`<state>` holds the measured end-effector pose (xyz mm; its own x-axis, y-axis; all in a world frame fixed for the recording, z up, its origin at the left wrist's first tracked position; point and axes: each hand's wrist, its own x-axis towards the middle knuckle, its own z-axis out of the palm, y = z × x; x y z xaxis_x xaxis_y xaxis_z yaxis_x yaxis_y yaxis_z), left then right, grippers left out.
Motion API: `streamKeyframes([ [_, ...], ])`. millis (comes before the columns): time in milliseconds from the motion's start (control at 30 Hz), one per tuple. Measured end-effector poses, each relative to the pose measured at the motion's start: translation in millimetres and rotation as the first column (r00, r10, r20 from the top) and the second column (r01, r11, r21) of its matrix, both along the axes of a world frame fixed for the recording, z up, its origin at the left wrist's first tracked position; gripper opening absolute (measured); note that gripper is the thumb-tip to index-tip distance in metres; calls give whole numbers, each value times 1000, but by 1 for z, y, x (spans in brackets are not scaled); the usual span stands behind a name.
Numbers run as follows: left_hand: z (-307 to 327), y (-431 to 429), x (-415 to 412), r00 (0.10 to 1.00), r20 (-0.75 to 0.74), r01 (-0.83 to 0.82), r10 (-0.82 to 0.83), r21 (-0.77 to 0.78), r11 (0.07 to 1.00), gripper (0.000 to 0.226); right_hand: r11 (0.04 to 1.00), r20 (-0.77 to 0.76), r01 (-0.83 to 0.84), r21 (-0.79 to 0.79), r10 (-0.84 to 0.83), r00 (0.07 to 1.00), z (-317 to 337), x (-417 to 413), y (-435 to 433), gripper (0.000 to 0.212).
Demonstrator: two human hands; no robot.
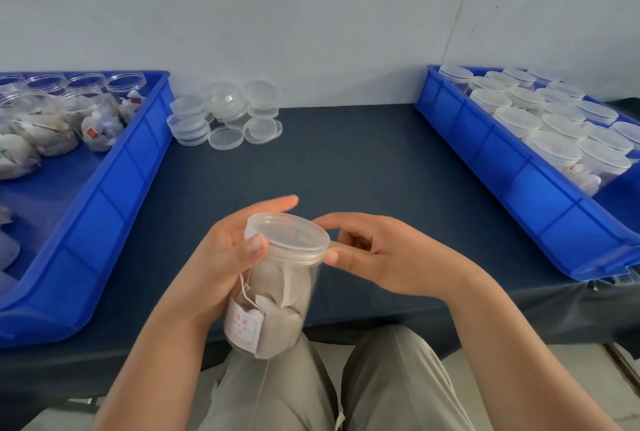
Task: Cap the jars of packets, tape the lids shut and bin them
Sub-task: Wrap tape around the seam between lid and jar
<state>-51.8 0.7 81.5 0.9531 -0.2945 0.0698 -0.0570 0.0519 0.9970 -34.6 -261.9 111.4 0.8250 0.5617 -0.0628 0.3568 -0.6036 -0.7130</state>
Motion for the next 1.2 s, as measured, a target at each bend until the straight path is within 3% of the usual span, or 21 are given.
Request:
streamKeyframes([
  [100,1,3,0,997,41,-71,68,68,995,106,1000,36,28,-5,-28,999,-2,-2,2,39],
  [200,0,1,-3,994,83,-90,75,198,976,79,996,79,84,-20,-82,993,-7,-3,3,43],
  [333,0,-12,-7,950,197,-302,244,366,881,59,986,120,166,-9,-164,979,-19,-8,13,44],
  [400,-2,-23,-11,933,247,-345,261,415,842,62,979,120,205,-3,-203,972,-24,-10,18,43],
  [467,-7,-29,-16,910,286,-402,301,423,812,80,975,117,220,-11,-218,969,-28,-12,22,36],
  [567,-11,-28,-15,884,322,-452,340,396,800,82,976,112,217,-29,-212,971,-28,-15,24,36],
  [733,-8,-21,-7,871,290,-483,397,352,802,68,990,12,143,-17,-143,990,-22,-19,19,61],
  [833,-5,-15,-6,885,244,-461,396,336,822,64,990,22,136,-22,-136,991,-19,-20,16,56],
  [933,-4,-11,-8,920,166,-392,356,311,866,63,989,135,140,-35,-134,982,-11,-17,13,46],
  [1033,-4,-8,-12,947,19,-319,321,178,931,68,992,179,113,-58,-101,979,0,-12,7,42],
  [1133,-6,-6,-15,962,-160,-225,219,-19,974,85,994,112,96,-43,-90,990,6,-7,4,35],
  [1200,-10,-5,-15,971,-194,-165,142,-108,980,90,995,68,90,-44,-87,994,8,-4,5,36],
])
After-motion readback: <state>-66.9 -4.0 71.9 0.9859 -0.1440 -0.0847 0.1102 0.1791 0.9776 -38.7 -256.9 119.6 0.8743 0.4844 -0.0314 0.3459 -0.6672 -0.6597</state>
